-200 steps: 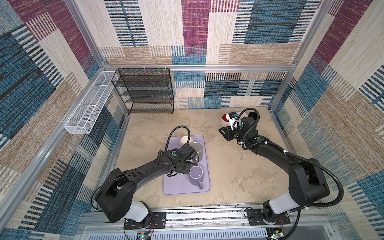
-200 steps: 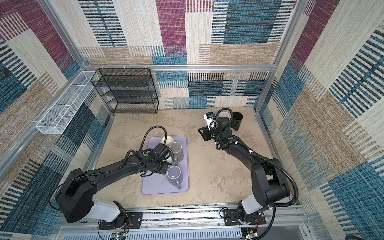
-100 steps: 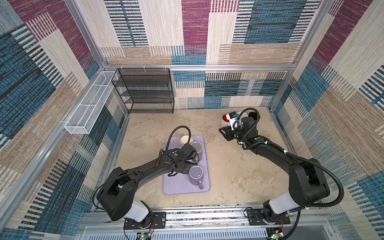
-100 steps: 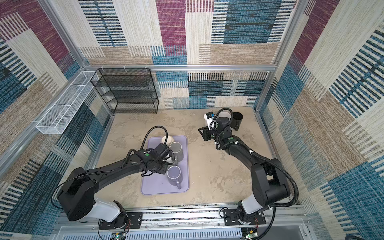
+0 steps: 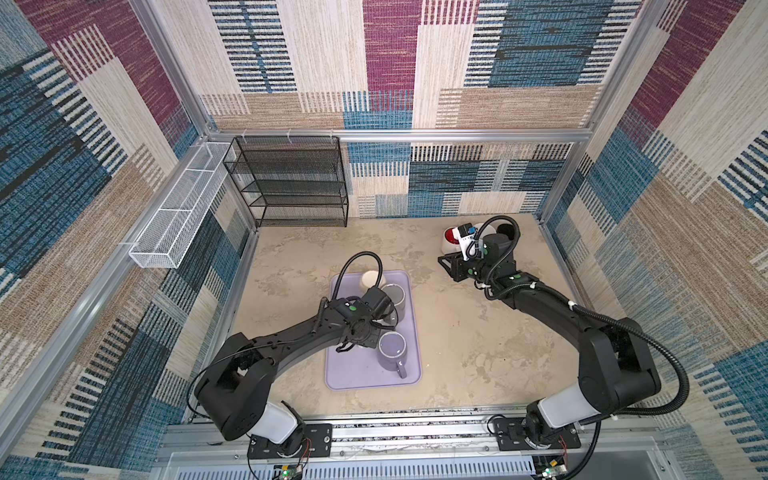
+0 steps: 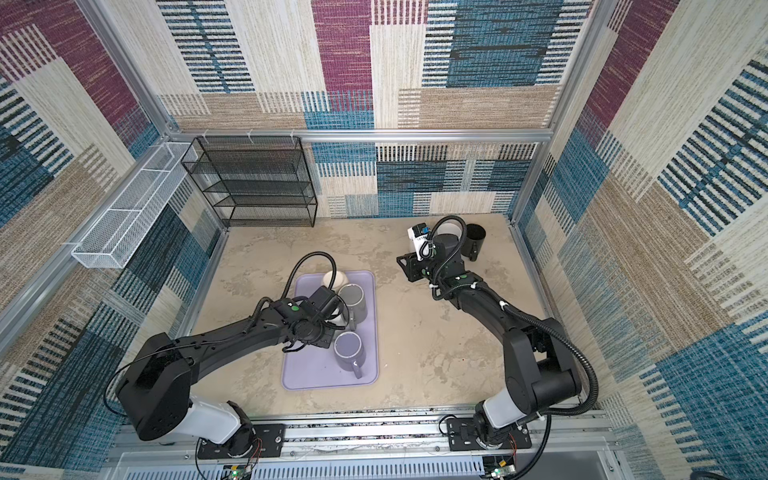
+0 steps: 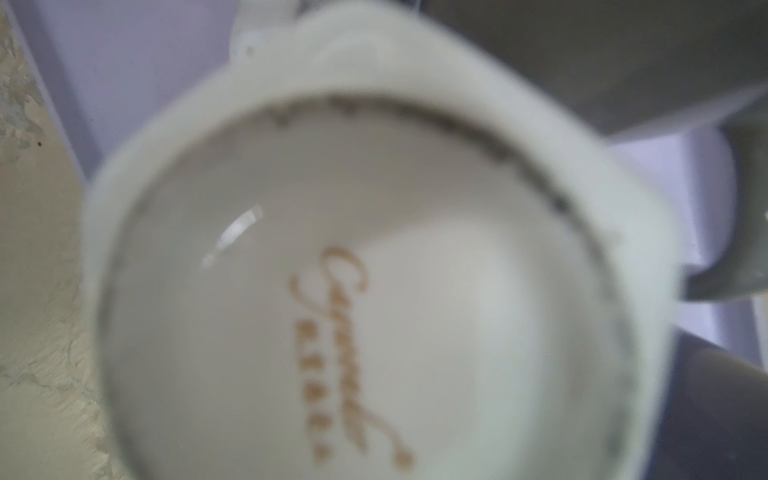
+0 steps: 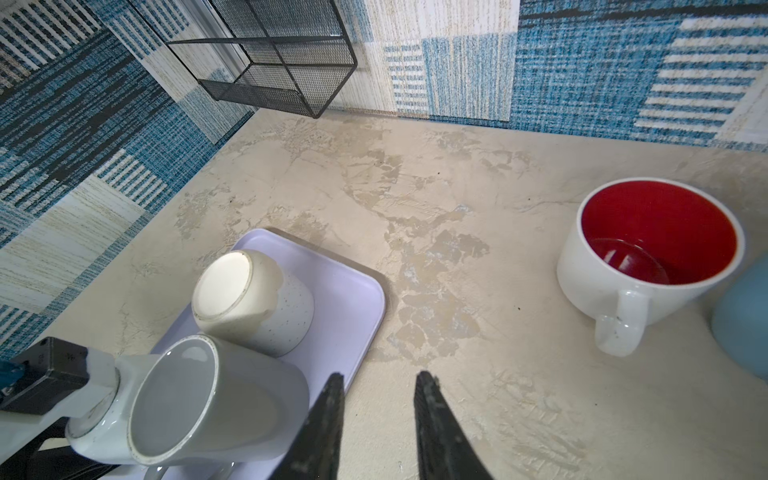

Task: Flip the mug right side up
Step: 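Lower the left gripper onto the upside-down octagonal white mug, then close the left gripper on the octagonal white mug while the right gripper shifts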

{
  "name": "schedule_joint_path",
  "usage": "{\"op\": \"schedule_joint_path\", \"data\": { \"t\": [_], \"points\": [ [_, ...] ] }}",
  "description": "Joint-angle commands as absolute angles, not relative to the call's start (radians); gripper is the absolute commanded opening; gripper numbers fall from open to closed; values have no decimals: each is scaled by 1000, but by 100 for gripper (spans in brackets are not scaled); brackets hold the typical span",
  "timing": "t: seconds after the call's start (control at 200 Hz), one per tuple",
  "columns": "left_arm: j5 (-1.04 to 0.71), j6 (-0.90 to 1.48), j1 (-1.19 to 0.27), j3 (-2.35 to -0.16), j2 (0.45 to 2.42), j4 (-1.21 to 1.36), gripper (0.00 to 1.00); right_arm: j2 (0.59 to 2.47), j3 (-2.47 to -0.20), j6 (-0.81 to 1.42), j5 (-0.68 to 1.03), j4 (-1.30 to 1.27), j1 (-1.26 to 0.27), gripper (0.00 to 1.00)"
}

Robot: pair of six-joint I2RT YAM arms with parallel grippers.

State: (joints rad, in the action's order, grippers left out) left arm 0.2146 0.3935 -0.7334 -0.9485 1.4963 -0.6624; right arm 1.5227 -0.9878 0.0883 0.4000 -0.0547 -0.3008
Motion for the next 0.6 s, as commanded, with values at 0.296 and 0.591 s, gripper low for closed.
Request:
{"op": "schedule_joint_path", "data": {
  "t": [0.296, 0.591],
  "points": [
    [262, 351, -724, -965, 1523, -675, 17, 1515, -1008, 86, 414, -59, -308, 32],
    [262, 356, -700, -918, 1509, -630, 8, 1534, -1012, 94, 413, -59, -340, 32]
  ]
}}
